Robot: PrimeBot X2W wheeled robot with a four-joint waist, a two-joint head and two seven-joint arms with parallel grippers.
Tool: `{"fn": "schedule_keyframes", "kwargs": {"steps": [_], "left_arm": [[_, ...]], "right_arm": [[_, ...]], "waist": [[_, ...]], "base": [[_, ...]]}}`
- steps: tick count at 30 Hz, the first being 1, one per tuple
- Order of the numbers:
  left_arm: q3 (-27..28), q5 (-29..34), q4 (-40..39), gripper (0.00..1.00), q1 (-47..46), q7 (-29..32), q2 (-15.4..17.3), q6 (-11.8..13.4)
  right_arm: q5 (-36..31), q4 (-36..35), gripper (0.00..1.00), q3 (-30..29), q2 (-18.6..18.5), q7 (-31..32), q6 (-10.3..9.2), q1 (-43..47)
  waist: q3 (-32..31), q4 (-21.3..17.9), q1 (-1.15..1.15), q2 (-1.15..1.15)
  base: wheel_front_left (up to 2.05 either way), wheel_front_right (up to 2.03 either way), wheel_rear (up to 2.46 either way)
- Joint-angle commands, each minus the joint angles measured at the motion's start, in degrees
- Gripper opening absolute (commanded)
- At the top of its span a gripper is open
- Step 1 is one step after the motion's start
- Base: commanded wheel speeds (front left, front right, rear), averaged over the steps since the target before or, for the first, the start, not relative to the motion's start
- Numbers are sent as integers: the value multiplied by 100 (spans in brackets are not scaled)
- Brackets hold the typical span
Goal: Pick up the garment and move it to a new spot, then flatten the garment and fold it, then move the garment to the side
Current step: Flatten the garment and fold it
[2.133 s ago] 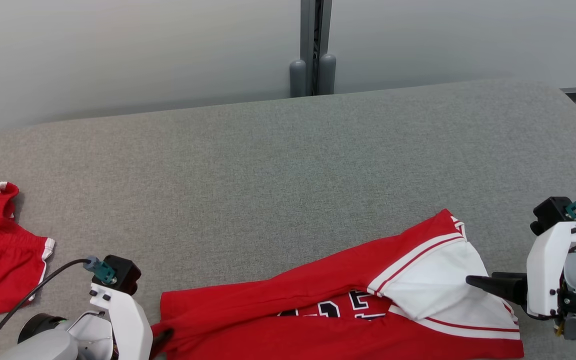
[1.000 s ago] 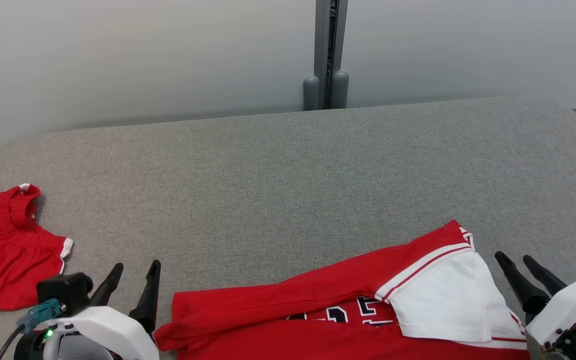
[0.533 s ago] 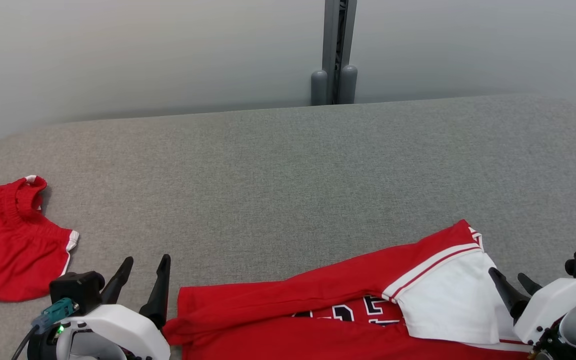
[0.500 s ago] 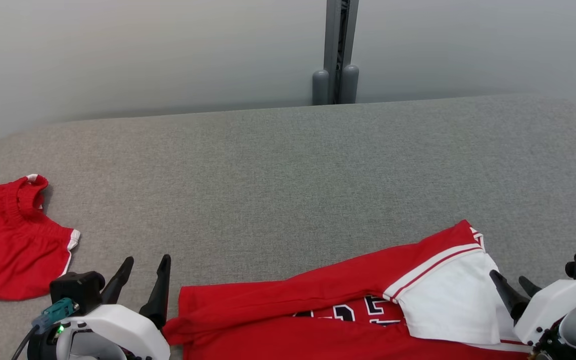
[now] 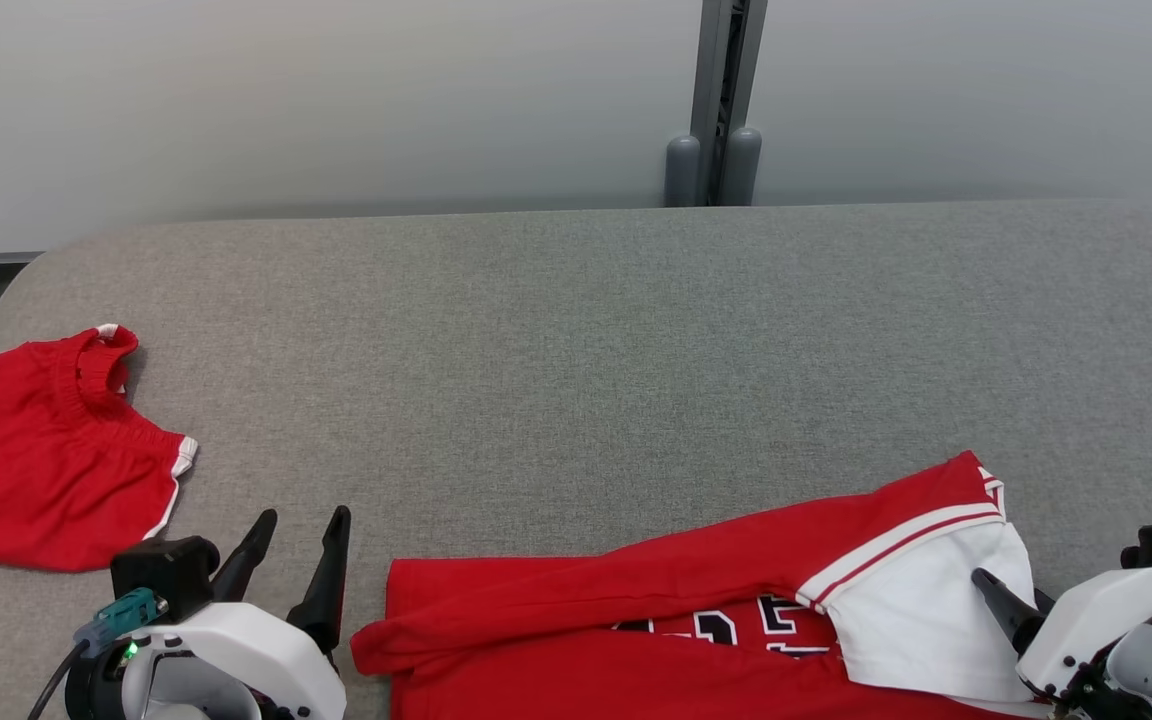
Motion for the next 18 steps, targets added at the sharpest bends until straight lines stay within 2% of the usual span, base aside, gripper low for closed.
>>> {"fn": "schedule_keyframes", "kwargs": {"steps": [1,7,8,9,10,18], "left_arm": [[5,-20,36,100,-69,0,27,-32],[-4,-18,60,100,-108,17,24,-62],[-6,-15,64,100,-117,18,20,-59],[-5,-9,66,100,-128,17,14,-63],[-6,-2,68,100,-137,15,7,-67],[-3,52,133,100,-123,-15,-49,-119]], "right_arm": [[62,227,100,58,152,114,0,27],[144,350,100,284,383,314,20,-79],[174,350,46,315,411,322,21,-92],[198,347,16,338,418,321,22,-122],[215,328,0,372,424,295,22,-152],[336,145,0,526,206,-7,6,-246]], "waist": [[1,38,0,0],[-3,91,0,0],[-3,100,0,0],[-2,109,0,0],[-5,117,0,0],[-37,118,0,0]], "base": [[0,0,0],[0,0,0],[0,0,0],[0,0,0],[0,0,0],[0,0,0]]}}
